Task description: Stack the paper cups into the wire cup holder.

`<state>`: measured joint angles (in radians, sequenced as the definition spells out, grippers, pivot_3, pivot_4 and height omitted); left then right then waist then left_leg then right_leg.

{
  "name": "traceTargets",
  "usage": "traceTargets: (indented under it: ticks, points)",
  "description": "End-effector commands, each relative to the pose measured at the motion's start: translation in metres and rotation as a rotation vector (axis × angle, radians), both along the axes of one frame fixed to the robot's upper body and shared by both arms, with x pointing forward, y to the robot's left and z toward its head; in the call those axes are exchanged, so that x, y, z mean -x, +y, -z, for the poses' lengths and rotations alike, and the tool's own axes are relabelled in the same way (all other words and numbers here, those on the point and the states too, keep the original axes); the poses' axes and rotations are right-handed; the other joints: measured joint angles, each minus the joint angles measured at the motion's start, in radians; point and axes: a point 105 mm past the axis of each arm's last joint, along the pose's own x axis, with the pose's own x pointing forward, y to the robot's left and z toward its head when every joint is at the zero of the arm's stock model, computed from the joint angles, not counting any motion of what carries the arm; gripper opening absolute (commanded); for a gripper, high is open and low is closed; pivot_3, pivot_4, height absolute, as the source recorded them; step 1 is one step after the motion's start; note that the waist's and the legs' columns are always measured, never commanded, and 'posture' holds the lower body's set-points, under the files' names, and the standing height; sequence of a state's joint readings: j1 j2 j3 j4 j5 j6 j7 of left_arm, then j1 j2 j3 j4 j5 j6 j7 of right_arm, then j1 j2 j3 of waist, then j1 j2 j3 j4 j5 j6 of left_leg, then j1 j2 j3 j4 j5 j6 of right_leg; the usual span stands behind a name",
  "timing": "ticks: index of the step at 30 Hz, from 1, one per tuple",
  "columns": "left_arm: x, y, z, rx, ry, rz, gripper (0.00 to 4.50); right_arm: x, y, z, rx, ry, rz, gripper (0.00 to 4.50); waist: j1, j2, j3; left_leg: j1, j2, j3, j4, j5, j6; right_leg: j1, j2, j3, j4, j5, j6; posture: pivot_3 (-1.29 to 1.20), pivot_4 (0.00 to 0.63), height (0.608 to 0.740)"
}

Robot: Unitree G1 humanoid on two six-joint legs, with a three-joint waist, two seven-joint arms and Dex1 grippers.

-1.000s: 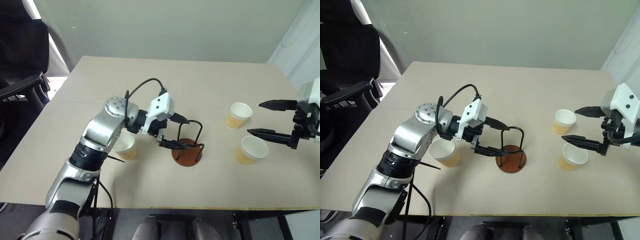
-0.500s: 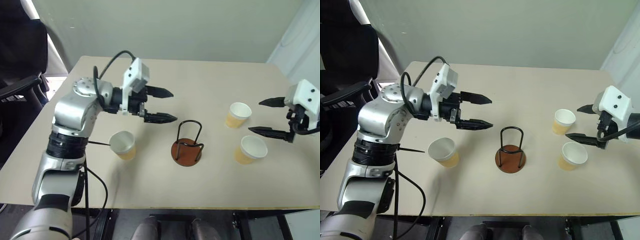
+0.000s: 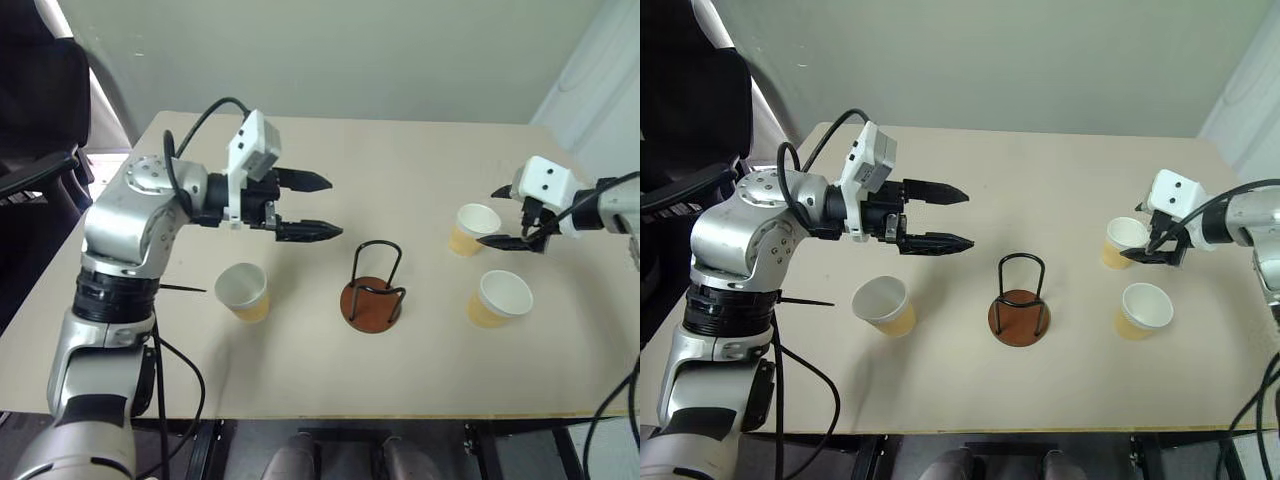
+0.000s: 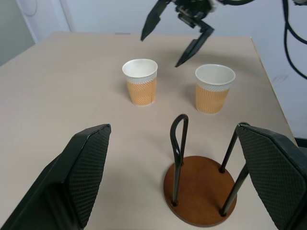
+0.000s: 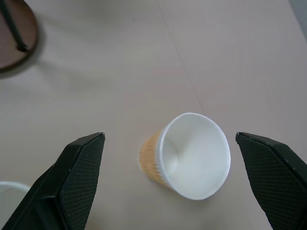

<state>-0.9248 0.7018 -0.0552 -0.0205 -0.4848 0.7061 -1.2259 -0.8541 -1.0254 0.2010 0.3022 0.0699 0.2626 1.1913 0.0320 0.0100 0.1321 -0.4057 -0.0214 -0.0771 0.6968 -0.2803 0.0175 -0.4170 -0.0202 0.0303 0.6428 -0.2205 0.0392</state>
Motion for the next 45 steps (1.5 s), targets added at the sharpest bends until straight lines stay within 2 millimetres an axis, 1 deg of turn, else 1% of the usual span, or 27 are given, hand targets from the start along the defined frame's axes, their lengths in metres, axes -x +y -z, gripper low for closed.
traceTargets:
  ticks: [1, 8, 14, 17, 20, 22, 26, 27, 28, 30, 34, 38, 40, 42, 45]
  points:
    - [0.006, 0.001, -0.012, 0.015, -0.046, 0.005, 4.49, -0.008, -0.004, -0.005, 0.043, -0.017, -0.001, 4.50, 0.000, 0.000, 0.000, 0.000, 0.000, 0.000, 0.000, 0.000, 0.000, 0.000, 0.000, 0.000, 0.000, 0.000, 0.000, 0.00, 0.150, 0.740]
    - [0.008, 0.004, -0.012, 0.004, -0.040, 0.006, 4.49, -0.020, -0.015, 0.015, 0.111, 0.041, 0.020, 4.50, 0.001, 0.000, 0.000, -0.001, 0.000, 0.000, -0.001, 0.000, 0.000, -0.001, 0.000, 0.000, 0.000, 0.000, 0.000, 0.00, 0.150, 0.740]
    - [0.012, 0.010, -0.003, -0.065, -0.028, 0.016, 4.49, -0.025, -0.016, 0.025, 0.143, 0.066, 0.017, 4.50, -0.001, 0.000, 0.000, -0.001, 0.000, 0.000, -0.003, 0.000, -0.001, -0.001, 0.000, 0.000, 0.000, 0.000, -0.001, 0.00, 0.150, 0.740]
    - [0.011, 0.011, -0.002, -0.081, -0.036, 0.011, 4.50, -0.028, -0.013, 0.026, 0.149, 0.066, 0.012, 3.88, 0.000, 0.000, 0.000, -0.001, 0.000, 0.000, -0.003, 0.000, -0.002, -0.002, 0.000, 0.000, 0.000, 0.000, -0.001, 0.00, 0.150, 0.740]
    - [0.011, 0.012, -0.001, -0.094, -0.045, 0.007, 4.50, -0.030, -0.011, 0.028, 0.160, 0.064, 0.004, 2.85, 0.000, 0.000, 0.000, -0.001, 0.000, 0.000, -0.003, 0.000, -0.002, -0.002, 0.000, 0.000, 0.000, 0.000, -0.001, 0.00, 0.150, 0.740]
    - [0.010, 0.012, 0.001, -0.102, -0.046, 0.005, 4.50, -0.030, -0.010, 0.029, 0.166, 0.068, -0.001, 2.05, 0.001, 0.000, 0.000, -0.001, 0.000, 0.000, -0.004, 0.000, -0.002, -0.002, 0.000, 0.000, 0.000, 0.000, -0.001, 0.00, 0.150, 0.740]
    - [0.009, 0.015, 0.005, -0.123, -0.045, -0.005, 4.50, -0.030, -0.006, 0.029, 0.148, 0.082, -0.013, 0.62, 0.001, 0.000, 0.000, -0.001, 0.000, 0.000, -0.006, 0.000, -0.002, -0.002, 0.000, 0.000, 0.000, 0.000, -0.001, 0.00, 0.150, 0.740]
    - [0.009, 0.017, 0.006, -0.129, -0.042, -0.006, 4.50, -0.030, -0.005, 0.028, 0.141, 0.085, -0.017, 0.19, 0.000, 0.000, 0.000, -0.001, 0.000, 0.000, -0.007, 0.000, -0.003, -0.002, 0.000, 0.000, 0.000, 0.000, -0.001, 0.00, 0.150, 0.740]
    - [0.010, 0.018, 0.006, -0.133, -0.040, -0.006, 4.50, -0.029, -0.005, 0.028, 0.137, 0.087, -0.020, 0.02, 0.000, 0.000, 0.000, -0.001, 0.000, 0.000, -0.007, 0.000, -0.003, -0.002, 0.000, 0.000, 0.000, 0.000, -0.001, 0.00, 0.150, 0.740]
    - [0.010, 0.021, 0.006, -0.138, -0.037, -0.008, 4.50, -0.028, -0.003, 0.026, 0.129, 0.090, -0.030, 0.02, 0.000, 0.000, 0.000, -0.001, 0.000, 0.000, -0.010, 0.000, -0.003, -0.002, 0.000, 0.000, 0.000, 0.000, -0.001, 0.00, 0.150, 0.740]
    - [0.012, 0.026, 0.006, -0.147, -0.031, -0.009, 4.50, -0.020, 0.005, 0.014, 0.098, 0.076, -0.070, 0.02, 0.000, 0.000, 0.000, -0.001, 0.000, 0.000, -0.014, 0.001, -0.004, -0.003, 0.000, 0.000, -0.002, -0.001, -0.002, 0.00, 0.150, 0.740]
    - [0.011, 0.030, 0.004, -0.143, -0.036, -0.027, 4.50, -0.005, 0.019, -0.012, 0.092, 0.004, -0.135, 0.02, 0.002, 0.001, 0.000, -0.002, 0.000, 0.000, -0.016, 0.001, -0.005, -0.003, 0.000, 0.000, -0.006, -0.001, -0.002, 0.00, 0.150, 0.740]
    - [0.011, 0.032, 0.004, -0.142, -0.037, -0.036, 4.50, 0.008, 0.030, -0.027, 0.090, -0.037, -0.178, 0.02, 0.002, 0.001, 0.000, -0.003, 0.000, -0.001, -0.016, 0.001, -0.005, -0.003, 0.000, -0.001, -0.009, -0.001, -0.002, 0.00, 0.150, 0.740]
    - [0.011, 0.033, 0.005, -0.142, -0.037, -0.039, 4.50, 0.026, 0.042, -0.043, 0.090, -0.071, -0.231, 0.02, 0.001, 0.001, 0.000, -0.004, 0.000, -0.001, -0.016, 0.001, -0.005, -0.003, 0.000, -0.001, -0.011, -0.001, -0.002, 0.00, 0.150, 0.740]
    - [0.011, 0.035, 0.005, -0.144, -0.036, -0.045, 4.50, 0.060, 0.063, -0.060, 0.102, -0.099, -0.327, 0.02, 0.001, 0.001, 0.000, -0.005, 0.000, -0.001, -0.016, 0.001, -0.005, -0.003, 0.000, -0.001, -0.014, -0.001, -0.002, 0.00, 0.150, 0.740]
